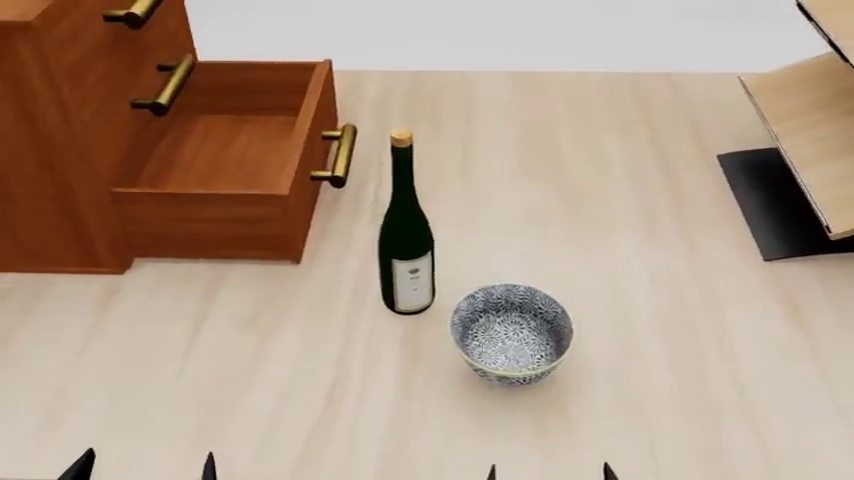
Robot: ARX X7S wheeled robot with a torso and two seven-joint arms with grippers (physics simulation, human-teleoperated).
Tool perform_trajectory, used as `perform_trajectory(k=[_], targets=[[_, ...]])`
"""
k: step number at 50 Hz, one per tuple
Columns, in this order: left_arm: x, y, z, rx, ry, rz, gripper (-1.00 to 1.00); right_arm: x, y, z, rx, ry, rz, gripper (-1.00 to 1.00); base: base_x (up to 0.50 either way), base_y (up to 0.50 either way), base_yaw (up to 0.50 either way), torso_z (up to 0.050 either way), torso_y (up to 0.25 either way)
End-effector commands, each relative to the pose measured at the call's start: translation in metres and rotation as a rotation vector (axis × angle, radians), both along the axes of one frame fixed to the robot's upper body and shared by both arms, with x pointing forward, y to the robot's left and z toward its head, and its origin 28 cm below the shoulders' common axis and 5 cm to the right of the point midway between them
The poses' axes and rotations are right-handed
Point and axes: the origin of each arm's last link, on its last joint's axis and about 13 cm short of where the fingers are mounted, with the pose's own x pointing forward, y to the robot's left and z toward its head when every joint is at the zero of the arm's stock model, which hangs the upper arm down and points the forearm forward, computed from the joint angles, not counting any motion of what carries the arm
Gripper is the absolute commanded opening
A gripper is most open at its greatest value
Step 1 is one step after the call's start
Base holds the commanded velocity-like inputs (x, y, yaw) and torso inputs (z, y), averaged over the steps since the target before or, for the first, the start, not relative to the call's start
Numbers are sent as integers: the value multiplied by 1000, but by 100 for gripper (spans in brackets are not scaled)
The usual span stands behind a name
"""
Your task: Put the wine bottle in the bottom drawer of the cabinet.
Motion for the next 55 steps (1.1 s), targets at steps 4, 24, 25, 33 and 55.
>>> perform_trajectory(k=[4,24,25,33,55], targets=[[0,0,1,-9,-1,-4,100,0,0,0,-3,-1,3,100,0,366,0,0,0],[1,0,-1,6,12,5,100,-1,0,0,2,-3,10,100,0,365,0,0,0],[1,0,-1,6,11,5,100,-1,0,0,0,-4,5,100,0,363,0,0,0],[0,0,-1,21,8,11,100,-1,1,2,8,-4,14,100,0,366,0,0,0],[-11,-5,52,1,12,-26,100,-4,-3,54,26,-65,24,100,0,86,0,0,0]])
